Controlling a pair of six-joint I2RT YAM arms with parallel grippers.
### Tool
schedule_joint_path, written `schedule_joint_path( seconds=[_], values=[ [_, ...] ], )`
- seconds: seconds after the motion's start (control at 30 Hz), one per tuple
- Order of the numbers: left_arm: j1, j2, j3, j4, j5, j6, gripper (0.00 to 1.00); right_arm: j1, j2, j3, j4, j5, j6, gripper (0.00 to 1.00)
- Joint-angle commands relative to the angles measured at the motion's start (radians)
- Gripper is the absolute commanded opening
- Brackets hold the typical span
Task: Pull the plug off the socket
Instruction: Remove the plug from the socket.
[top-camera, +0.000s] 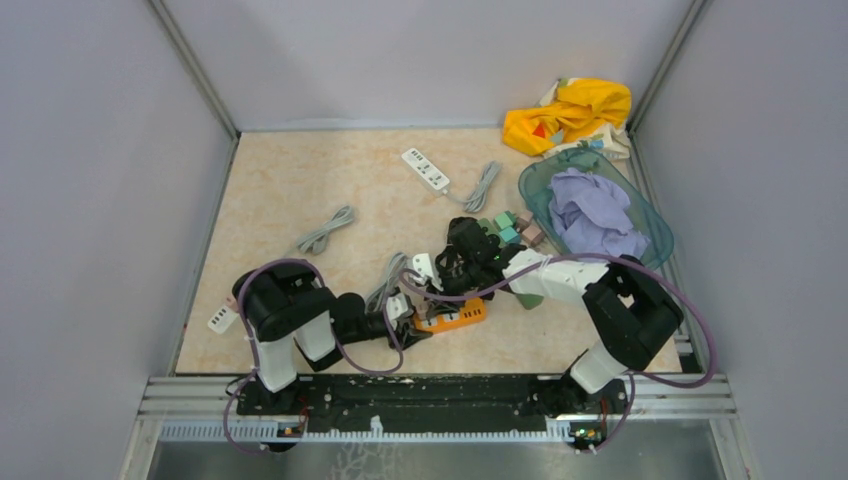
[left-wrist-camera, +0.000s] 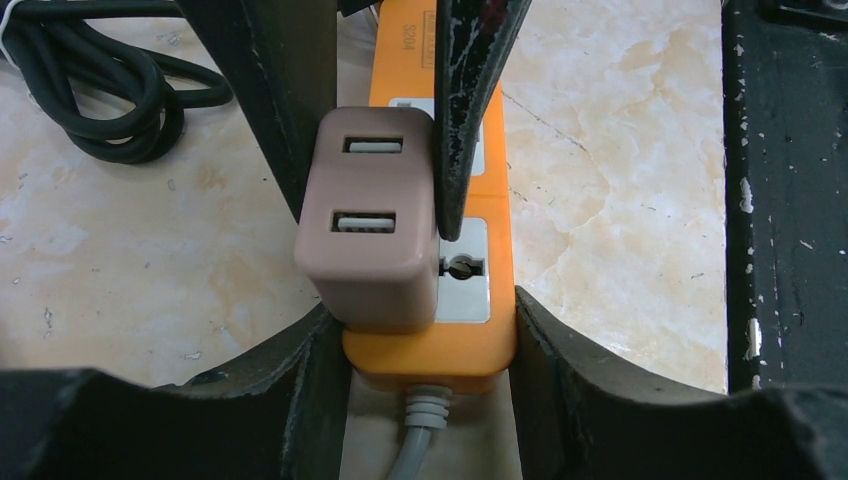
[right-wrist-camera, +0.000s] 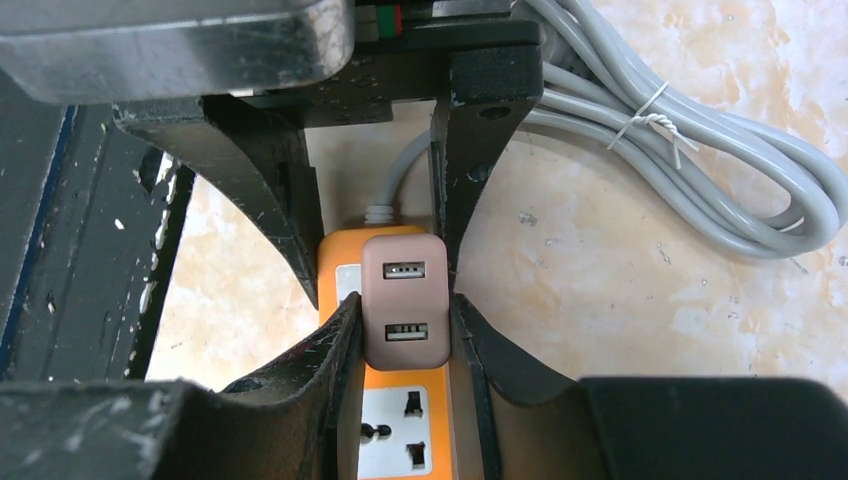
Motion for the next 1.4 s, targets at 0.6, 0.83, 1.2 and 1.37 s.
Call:
schedule_joint_path(
  seconds=[0.6,0.83,1.2,1.37],
  values=[
    [-0.003,0.042,-0.047,0.149,-0.009,-0.046,0.06,0.034,-0.037,0.056,0.055,0.045,0.082,0.00],
    [-0.005,0.042,-0.047,0.151,-0.011,-0.046,0.06,-0.054,-0.042,0.088,-0.073,0.034,-0.054,0.00],
    [-0.004,0.030,-0.048,0.148,-0.011,-0.050,0.06,-0.037,-0.048,0.108,-0.257,-0.185,-0.243,0.00],
    [-0.004,0.027,-0.046,0.141,-0.011,-0.050,0.06,-0.039,-0.062,0.123,-0.187,-0.181,-0.111,0.00]
  ],
)
